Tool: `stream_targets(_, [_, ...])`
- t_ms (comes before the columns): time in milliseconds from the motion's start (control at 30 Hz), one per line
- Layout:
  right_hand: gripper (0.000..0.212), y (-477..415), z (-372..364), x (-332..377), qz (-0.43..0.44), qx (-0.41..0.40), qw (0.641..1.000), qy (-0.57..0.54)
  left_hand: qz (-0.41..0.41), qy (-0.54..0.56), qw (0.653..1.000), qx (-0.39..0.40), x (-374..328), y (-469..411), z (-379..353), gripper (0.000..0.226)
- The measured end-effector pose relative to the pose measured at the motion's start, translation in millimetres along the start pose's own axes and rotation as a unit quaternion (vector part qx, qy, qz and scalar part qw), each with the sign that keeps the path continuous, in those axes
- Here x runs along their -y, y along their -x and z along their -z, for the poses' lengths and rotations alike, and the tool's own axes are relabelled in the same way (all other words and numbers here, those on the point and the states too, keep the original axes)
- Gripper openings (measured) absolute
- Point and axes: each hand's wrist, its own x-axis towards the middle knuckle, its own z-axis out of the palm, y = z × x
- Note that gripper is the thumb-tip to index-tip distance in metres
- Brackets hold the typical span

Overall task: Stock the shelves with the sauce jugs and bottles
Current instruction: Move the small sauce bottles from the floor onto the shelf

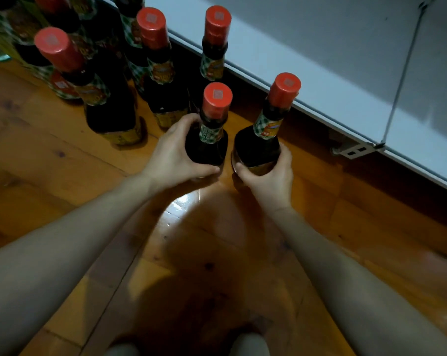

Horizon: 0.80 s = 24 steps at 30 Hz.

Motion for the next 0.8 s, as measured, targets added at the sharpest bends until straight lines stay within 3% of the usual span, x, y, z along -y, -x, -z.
stream_targets(167, [0.077,44.4,18.0,15.8,-0.035,0.022,0.999,-0.004,0.077,0.023,0.996,0.034,-23.6,42.7,12.7,0.095])
stream_targets(400, [0.081,108.0,73.4,78.2,-0.074,0.053,0.996,0.024,0.107,0.098,0.989,0.033,-92.9,100.6,69.1,0.09])
stream_targets(567, [0.08,142.6,122.6,138.2,-0.09,0.067,0.993,0.039,0.151,0.101,0.983,0.004,-154.8,133.4,122.0,0.099])
stream_targets(800, [0.081,170.7,197.6,260.9,-0.092,0.094,0.991,0.027,0.136,0.1,0.986,0.011,-269.0,162.1,220.0,0.085])
